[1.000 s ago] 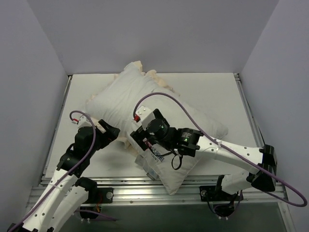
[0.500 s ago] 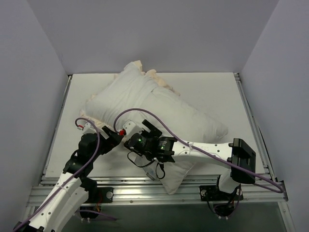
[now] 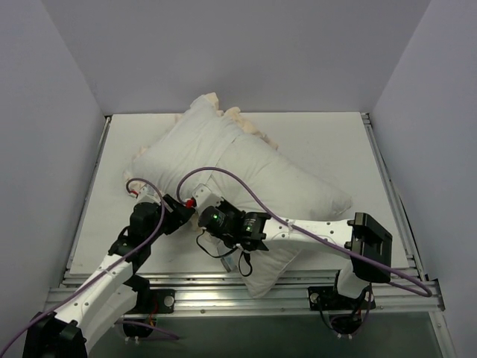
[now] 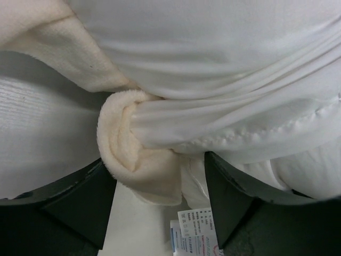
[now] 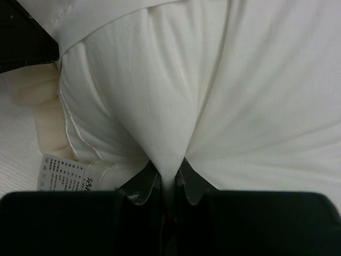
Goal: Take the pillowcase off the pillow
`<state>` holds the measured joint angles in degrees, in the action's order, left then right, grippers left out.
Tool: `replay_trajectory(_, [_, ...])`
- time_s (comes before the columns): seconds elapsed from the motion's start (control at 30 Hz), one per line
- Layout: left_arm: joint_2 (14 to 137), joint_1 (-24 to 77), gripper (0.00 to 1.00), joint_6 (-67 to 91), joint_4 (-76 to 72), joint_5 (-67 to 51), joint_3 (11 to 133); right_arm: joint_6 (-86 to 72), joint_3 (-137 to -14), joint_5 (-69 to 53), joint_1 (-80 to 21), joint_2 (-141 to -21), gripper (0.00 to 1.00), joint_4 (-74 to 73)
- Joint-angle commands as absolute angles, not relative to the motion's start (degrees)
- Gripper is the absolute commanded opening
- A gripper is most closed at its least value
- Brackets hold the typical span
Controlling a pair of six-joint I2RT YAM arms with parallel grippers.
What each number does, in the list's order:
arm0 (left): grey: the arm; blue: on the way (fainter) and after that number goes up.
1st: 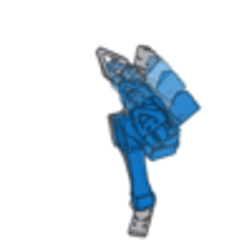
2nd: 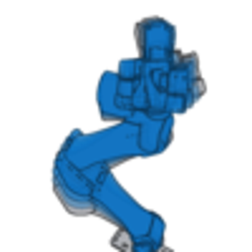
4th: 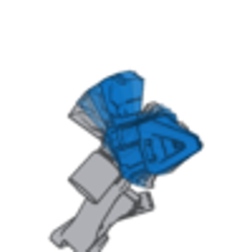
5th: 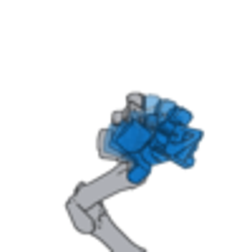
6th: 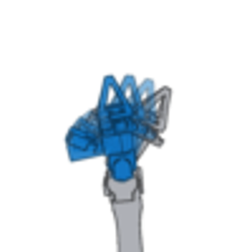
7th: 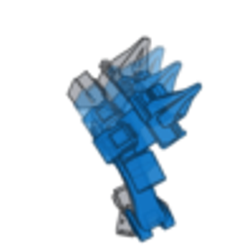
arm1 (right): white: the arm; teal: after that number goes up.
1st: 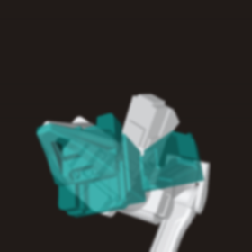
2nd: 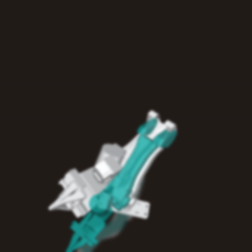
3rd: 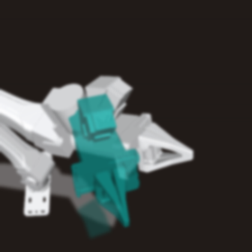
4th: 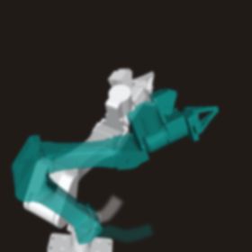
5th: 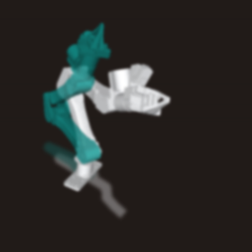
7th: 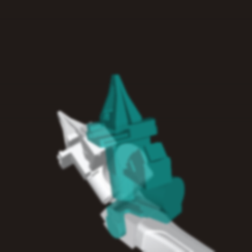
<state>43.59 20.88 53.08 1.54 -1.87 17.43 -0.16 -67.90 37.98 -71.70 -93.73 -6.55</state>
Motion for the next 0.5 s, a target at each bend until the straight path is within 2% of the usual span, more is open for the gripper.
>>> replay_trajectory(0.0, [45.6, 20.6, 0.71, 52.9, -6.2, -1.8, 17.0, -2.0, -65.7, 36.4, -70.8, -92.9, 0.00, -7.9])
replay_trajectory(0.07, [46.7, 20.6, 0.68, 53.1, -8.1, -1.3, 16.8, -2.2, -65.4, 35.7, -70.7, -92.3, 0.00, -7.6])
replay_trajectory(0.17, [49.5, 20.6, 0.54, 53.1, -10.4, -0.5, 16.7, -2.5, -64.9, 36.0, -70.6, -90.9, 0.00, -7.3])
replay_trajectory(0.2, [51.0, 20.6, 0.37, 53.0, -11.1, -0.5, 16.9, -2.6, -64.7, 36.2, -70.6, -90.4, 0.00, -7.5])
replay_trajectory(0.23, [51.8, 20.6, 0.25, 53.0, -11.7, 1.0, 17.0, -2.8, -64.3, 36.7, -70.5, -89.7, 0.00, -7.6])
replay_trajectory(0.3, [52.9, 20.5, 0.06, 52.7, -11.0, 2.0, 18.1, -3.5, -64.0, 38.2, -69.9, -87.5, 0.00, -8.3])
replay_trajectory(0.33, [52.7, 20.1, 0.03, 52.8, -10.2, 3.9, 18.8, -4.0, -63.7, 38.5, -69.4, -86.5, 0.00, -8.7])
replay_trajectory(0.47, [49.1, 17.9, 0.02, 52.6, -1.2, 12.9, 23.5, -6.4, -61.1, 40.0, -64.3, -78.2, 0.00, -11.4])
